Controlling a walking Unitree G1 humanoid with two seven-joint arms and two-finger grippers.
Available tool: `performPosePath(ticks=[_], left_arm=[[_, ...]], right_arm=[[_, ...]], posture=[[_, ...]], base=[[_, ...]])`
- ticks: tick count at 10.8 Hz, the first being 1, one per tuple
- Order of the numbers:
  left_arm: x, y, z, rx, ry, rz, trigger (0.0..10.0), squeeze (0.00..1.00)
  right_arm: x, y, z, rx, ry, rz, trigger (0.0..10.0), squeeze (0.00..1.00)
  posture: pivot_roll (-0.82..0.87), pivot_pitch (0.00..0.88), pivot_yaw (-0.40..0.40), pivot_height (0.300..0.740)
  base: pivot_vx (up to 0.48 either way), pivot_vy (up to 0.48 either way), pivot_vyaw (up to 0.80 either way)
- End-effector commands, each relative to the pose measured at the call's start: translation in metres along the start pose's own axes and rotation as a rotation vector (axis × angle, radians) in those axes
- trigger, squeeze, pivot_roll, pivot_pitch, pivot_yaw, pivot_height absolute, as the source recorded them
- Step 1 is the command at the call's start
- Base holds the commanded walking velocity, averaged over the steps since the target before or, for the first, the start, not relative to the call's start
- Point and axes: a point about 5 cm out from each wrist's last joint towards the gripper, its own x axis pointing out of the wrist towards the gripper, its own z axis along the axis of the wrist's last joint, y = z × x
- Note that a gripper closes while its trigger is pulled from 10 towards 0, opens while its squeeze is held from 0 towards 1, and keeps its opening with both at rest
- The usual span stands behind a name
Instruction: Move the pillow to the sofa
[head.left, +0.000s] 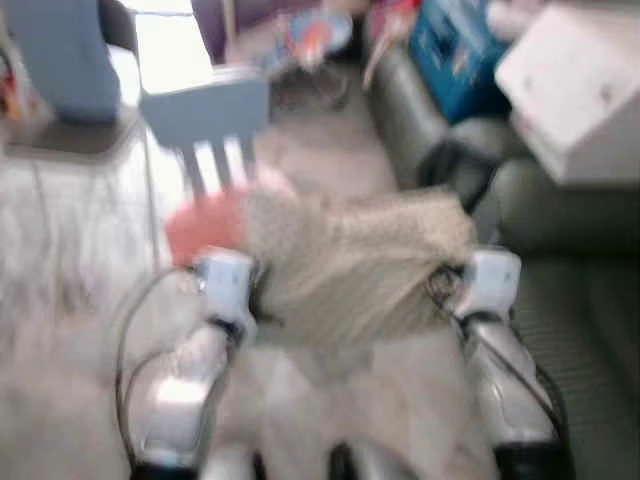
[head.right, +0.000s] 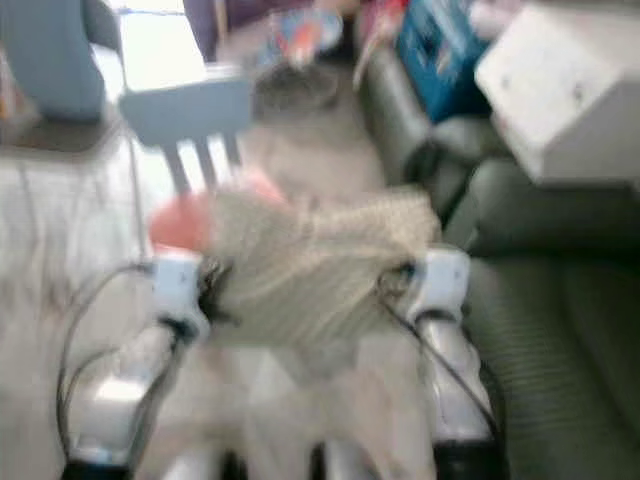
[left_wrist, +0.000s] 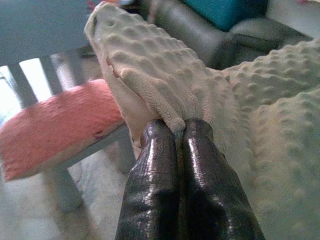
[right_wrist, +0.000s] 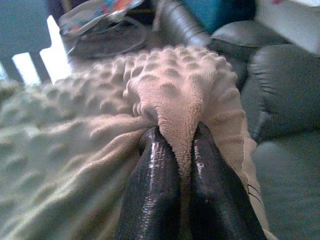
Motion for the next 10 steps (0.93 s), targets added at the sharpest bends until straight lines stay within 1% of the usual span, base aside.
performPosePath(ticks=[1, 8, 10], left_arm=[[-0.0013, 0.0046, 0.0060, 0.022, -0.032, 0.010, 10.0, 0.00], [-0.0007, 0.0037, 0.0070, 0.013, -0.038, -0.020, 10.0, 0.00], [-0.0005, 0.0025, 0.0072, -0.012, -0.041, -0.049, 10.0, 0.00]], right_arm=[[0.0014, 0.0070, 0.0066, 0.007, -0.030, 0.020, 10.0, 0.00], [0.0005, 0.0072, 0.0046, 0.009, -0.022, 0.015, 10.0, 0.00], [0.0007, 0.0068, 0.0040, 0.008, -0.017, 0.014, 10.0, 0.00]], posture=[[-0.01, 0.096, -0.054, 0.740], [-0.02, 0.097, -0.052, 0.740], [-0.02, 0.096, -0.052, 0.740]], base=[[0.000, 0.000, -0.80], [0.000, 0.000, -0.80], [0.000, 0.000, -0.80]])
